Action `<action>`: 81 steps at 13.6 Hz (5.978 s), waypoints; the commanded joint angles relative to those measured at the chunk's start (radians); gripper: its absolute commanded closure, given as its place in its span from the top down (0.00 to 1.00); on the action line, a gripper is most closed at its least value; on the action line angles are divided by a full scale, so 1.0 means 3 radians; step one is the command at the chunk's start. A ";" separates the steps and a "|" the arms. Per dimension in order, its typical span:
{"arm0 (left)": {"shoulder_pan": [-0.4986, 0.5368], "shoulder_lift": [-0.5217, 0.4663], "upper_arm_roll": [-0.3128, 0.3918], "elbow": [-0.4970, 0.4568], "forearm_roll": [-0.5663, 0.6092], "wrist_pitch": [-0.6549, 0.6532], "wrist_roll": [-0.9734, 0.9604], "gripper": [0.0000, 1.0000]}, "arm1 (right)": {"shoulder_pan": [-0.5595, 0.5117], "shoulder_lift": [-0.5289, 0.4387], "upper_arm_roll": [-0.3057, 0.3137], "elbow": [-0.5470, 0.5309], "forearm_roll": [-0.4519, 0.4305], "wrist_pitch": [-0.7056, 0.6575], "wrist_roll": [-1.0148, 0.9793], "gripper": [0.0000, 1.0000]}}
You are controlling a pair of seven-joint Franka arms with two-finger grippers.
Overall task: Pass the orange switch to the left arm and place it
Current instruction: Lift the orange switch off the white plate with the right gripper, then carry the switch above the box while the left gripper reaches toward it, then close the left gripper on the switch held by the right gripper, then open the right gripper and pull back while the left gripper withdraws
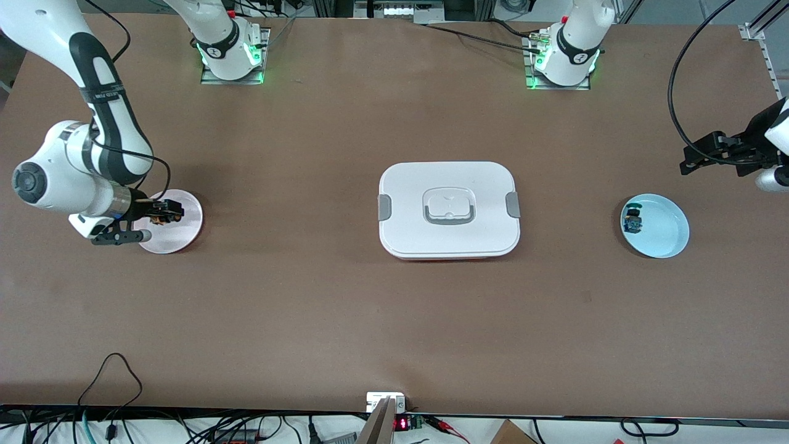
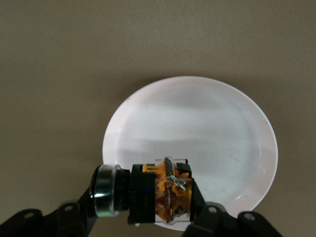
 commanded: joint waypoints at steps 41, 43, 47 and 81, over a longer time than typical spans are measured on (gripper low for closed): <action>0.0831 0.0615 -0.1310 -0.0863 -0.4792 -0.0227 -0.0086 1.00 | 0.1364 -0.0203 0.1762 0.1351 0.5238 0.0811 -0.4473 0.00; 0.0831 0.0585 -0.1499 -0.0858 -0.4854 0.0059 -0.0189 1.00 | 0.1369 -0.0172 0.1762 0.1351 0.5564 0.0805 -0.4877 0.00; 0.0831 0.0534 -0.1822 -0.0843 -0.4854 0.0566 -0.0342 1.00 | 0.1369 -0.0162 0.1767 0.1346 0.5919 0.0760 -0.5129 0.00; 0.0984 0.0283 -0.1904 -0.0853 -0.4242 0.0317 -0.0307 0.00 | 0.1333 -0.0248 0.1757 0.1223 0.5894 0.0724 -0.5160 1.00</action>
